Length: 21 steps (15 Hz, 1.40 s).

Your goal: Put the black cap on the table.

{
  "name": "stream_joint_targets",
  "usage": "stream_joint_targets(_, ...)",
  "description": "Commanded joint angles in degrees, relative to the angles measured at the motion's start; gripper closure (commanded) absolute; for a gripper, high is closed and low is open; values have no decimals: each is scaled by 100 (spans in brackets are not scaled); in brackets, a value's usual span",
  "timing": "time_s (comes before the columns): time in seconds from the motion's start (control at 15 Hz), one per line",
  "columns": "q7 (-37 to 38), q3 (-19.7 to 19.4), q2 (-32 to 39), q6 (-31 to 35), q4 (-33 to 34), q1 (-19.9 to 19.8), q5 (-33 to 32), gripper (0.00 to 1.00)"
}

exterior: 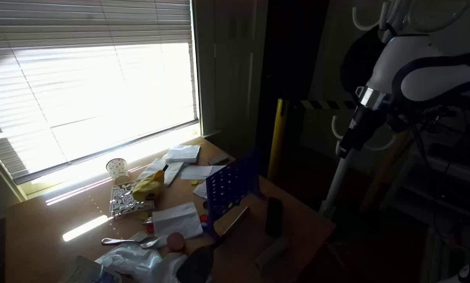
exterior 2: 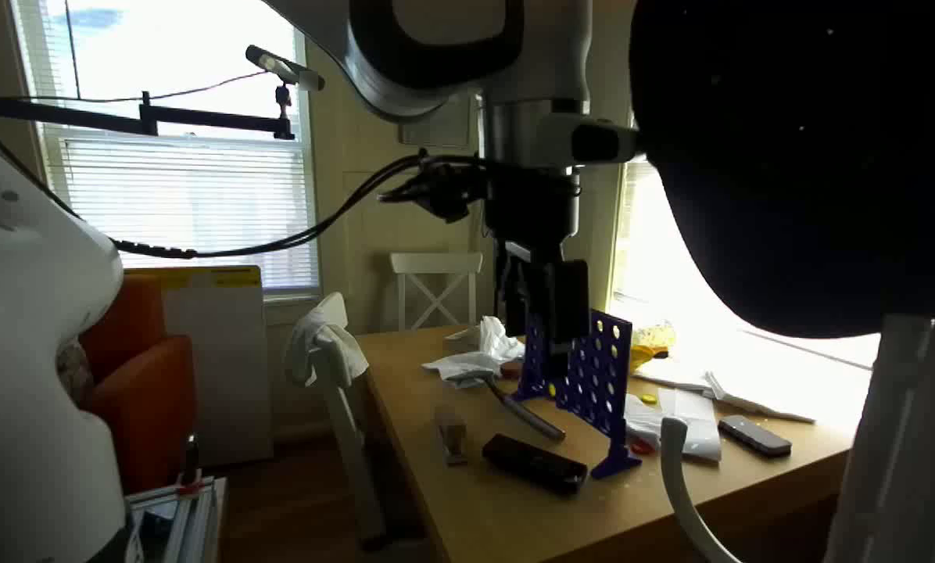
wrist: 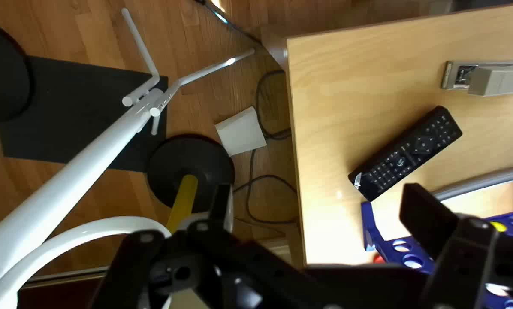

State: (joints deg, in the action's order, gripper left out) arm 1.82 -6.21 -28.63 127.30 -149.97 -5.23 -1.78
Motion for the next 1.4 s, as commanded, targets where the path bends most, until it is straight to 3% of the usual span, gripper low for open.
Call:
stream_joint_targets(0.0,-27,51,2,-13,9,-53,32,0)
stream_joint_targets(0.13,-27,51,2,-13,9,-53,32,0)
stream_joint_targets(0.4,-117,-122,-704,-226,-234,-151,132,0)
stream_joint_targets(0.73,-104,-333,-1747,122,-819,-832,-241,0)
stream_joint_targets(1.0,-589,-598,-2491,-65,-1114,-1050,-269,0)
stream_joint_targets(1.13,-890,-767,-2576,-387,-806,-1049,-246,0)
stream_joint_targets(1.33,-990,-837,-2846,-168,-738,-1286,-430,0)
